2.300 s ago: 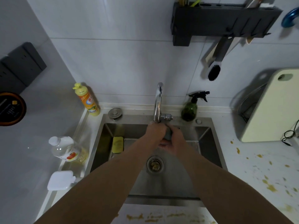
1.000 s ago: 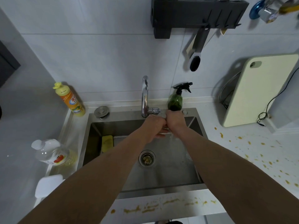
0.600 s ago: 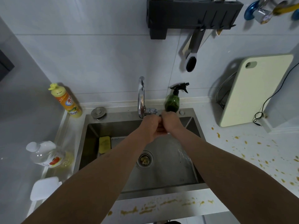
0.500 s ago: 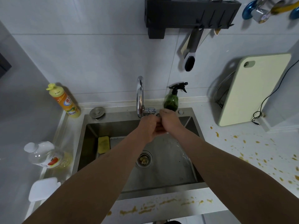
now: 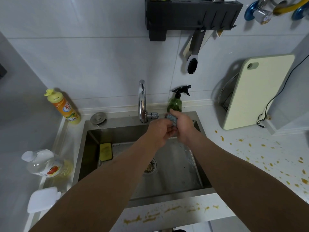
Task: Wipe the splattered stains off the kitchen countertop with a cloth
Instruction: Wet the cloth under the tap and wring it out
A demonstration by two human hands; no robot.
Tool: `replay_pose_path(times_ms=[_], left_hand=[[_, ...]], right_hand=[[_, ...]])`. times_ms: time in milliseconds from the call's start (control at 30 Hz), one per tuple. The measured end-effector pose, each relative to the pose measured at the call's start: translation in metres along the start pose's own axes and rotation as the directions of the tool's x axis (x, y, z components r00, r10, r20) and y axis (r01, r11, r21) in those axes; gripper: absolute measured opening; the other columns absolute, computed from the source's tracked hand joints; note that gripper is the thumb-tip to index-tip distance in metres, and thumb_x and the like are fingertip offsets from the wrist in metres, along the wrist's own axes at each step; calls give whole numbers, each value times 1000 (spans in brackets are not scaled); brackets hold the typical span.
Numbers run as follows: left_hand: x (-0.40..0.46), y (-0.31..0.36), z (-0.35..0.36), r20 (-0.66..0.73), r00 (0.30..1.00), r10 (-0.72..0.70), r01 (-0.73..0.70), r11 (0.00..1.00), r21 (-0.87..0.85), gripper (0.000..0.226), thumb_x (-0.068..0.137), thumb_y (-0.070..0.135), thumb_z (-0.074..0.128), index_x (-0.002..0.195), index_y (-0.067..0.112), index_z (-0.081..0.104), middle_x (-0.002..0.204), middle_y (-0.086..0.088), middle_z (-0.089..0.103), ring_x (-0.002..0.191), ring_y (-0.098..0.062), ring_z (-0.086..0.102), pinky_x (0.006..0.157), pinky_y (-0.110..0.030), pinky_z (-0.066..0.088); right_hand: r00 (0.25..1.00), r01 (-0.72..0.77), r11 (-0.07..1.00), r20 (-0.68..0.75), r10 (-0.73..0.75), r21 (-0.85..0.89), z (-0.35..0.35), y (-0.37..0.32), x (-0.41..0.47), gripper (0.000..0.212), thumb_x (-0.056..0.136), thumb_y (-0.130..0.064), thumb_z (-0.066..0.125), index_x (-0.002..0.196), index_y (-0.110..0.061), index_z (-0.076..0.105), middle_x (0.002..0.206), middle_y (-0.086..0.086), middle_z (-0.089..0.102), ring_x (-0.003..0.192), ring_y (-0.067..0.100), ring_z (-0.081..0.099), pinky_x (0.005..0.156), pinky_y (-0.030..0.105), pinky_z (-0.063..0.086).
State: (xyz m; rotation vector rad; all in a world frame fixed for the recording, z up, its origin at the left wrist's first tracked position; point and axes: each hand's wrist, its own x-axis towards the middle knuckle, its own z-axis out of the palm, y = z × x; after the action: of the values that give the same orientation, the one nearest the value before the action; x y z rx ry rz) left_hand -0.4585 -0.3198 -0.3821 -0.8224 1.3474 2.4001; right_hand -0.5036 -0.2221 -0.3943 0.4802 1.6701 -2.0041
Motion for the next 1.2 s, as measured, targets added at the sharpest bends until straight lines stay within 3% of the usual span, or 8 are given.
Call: replay_pose_path(times_ms=[133, 267, 400, 533, 667, 833, 967, 1200], left_hand=[[-3, 3, -3, 125, 992, -19, 32, 994, -107, 30, 101, -4, 53, 130, 2, 59, 80, -8, 73, 72, -16, 69, 66, -27, 60], [2, 4, -10, 107, 991, -75, 78, 997, -27, 23, 98, 5, 66, 121, 3, 66, 77, -6, 72, 65, -14, 68, 58, -26, 58], [6, 1, -14, -7, 984, -180, 180, 981, 72, 34, 88, 24, 80, 119, 13, 70, 83, -1, 63, 62, -9, 52, 52, -23, 48], [7, -1, -12, -67, 961, -268, 273, 958, 85, 46, 80, 38, 87, 116, 18, 68, 77, 0, 49, 62, -10, 44, 52, -25, 46], [8, 9, -8, -66, 957, -283, 290, 945, 154, 32, 85, 37, 83, 100, 18, 63, 70, 2, 46, 62, -12, 45, 51, -25, 44], [4, 13, -16, 29, 997, -74, 52, 882, 469, 30, 82, 40, 81, 88, 17, 63, 65, 3, 53, 56, -11, 45, 51, -23, 37], [-5, 16, -19, 110, 994, 30, -71, 916, 396, 30, 78, 41, 73, 93, 17, 64, 74, 4, 57, 60, -12, 49, 57, -26, 41], [-11, 35, 1, 120, 966, 228, -257, 832, 492, 61, 60, 83, 72, 87, 28, 67, 90, 3, 69, 85, -14, 65, 87, -41, 55]], right_hand=[[975, -49, 971, 223, -5, 235, 2, -14, -3, 35, 98, -38, 53, 94, -8, 72, 95, 15, 69, 81, 26, 68, 73, 34, 56], [982, -4, 986, 184, -27, 167, 6, -17, -6, 53, 105, -45, 42, 104, -1, 72, 105, 18, 69, 97, 33, 64, 91, 42, 50], [986, 50, 977, 146, -81, 207, 10, -12, -6, 40, 103, -33, 51, 118, 1, 66, 107, 21, 72, 106, 36, 70, 82, 40, 60], [970, 36, 947, 216, -110, 318, 18, -18, -9, 9, 94, -7, 62, 102, -2, 64, 93, 16, 68, 89, 30, 69, 77, 39, 60], [975, 1, 895, 197, -99, 446, 20, -21, -5, 15, 88, 8, 53, 91, -3, 63, 82, 13, 65, 66, 22, 66, 70, 36, 59], [990, 58, 950, 104, -94, 307, 10, -29, -3, 7, 91, -6, 67, 98, -8, 67, 80, 5, 64, 51, 9, 52, 43, 19, 41], [995, 66, 978, 55, -78, 198, 2, -40, -6, 19, 89, -29, 76, 88, -14, 64, 67, -2, 50, 42, 5, 32, 33, 18, 22], [985, 90, 967, -125, -122, -239, 12, -37, -21, 46, 91, -60, 58, 68, -19, 58, 57, 1, 52, 41, 14, 39, 39, 24, 31]])
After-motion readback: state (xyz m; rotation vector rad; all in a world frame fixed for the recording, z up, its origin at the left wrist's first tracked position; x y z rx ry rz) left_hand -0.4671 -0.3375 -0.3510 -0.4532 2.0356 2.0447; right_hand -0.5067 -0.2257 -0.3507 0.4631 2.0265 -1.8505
